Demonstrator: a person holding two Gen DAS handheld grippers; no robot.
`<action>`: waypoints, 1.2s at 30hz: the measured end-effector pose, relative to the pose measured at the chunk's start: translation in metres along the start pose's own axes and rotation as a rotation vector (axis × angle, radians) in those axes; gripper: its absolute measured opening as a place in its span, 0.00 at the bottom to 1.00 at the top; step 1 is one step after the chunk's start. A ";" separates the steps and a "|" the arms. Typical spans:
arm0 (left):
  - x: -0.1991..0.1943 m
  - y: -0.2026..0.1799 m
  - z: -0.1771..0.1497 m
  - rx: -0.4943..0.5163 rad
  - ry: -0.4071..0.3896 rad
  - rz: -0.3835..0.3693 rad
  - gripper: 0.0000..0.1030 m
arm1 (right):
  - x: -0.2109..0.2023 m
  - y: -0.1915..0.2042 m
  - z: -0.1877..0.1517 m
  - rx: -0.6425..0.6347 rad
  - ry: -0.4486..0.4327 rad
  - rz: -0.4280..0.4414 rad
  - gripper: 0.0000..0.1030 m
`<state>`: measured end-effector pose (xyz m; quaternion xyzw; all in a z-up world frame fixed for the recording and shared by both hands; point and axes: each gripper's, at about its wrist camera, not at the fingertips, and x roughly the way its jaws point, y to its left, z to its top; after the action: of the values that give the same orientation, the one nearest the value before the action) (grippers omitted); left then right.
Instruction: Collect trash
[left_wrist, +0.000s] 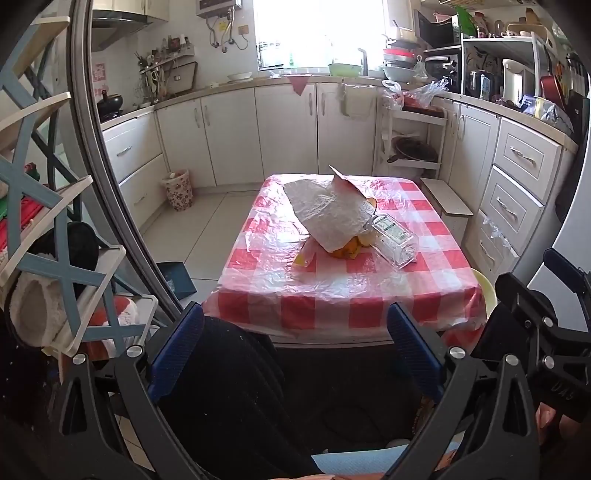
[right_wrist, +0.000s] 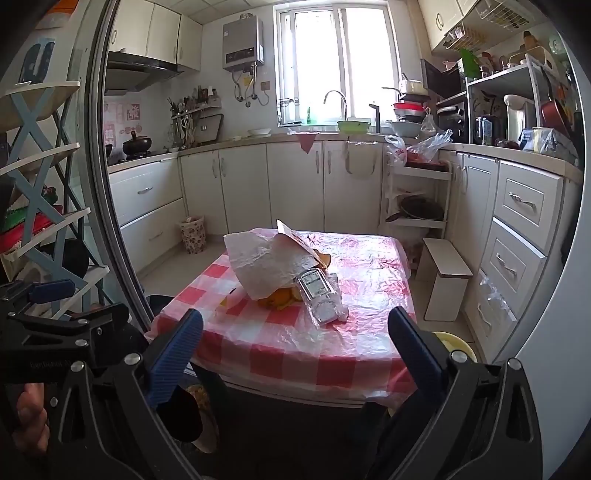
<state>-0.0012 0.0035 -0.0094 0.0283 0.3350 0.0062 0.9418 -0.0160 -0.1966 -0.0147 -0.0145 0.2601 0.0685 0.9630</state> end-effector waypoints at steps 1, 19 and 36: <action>0.000 0.001 0.001 0.000 0.001 0.000 0.93 | 0.001 0.001 -0.001 0.000 0.000 0.000 0.93; -0.004 0.002 0.002 -0.007 -0.029 0.013 0.93 | 0.000 0.001 -0.001 -0.003 -0.004 0.000 0.93; -0.009 -0.002 0.002 0.009 -0.032 -0.004 0.93 | -0.001 0.002 -0.006 -0.013 -0.009 -0.001 0.93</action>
<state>-0.0071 0.0017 -0.0026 0.0320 0.3201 0.0024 0.9468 -0.0205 -0.1951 -0.0193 -0.0205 0.2551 0.0697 0.9642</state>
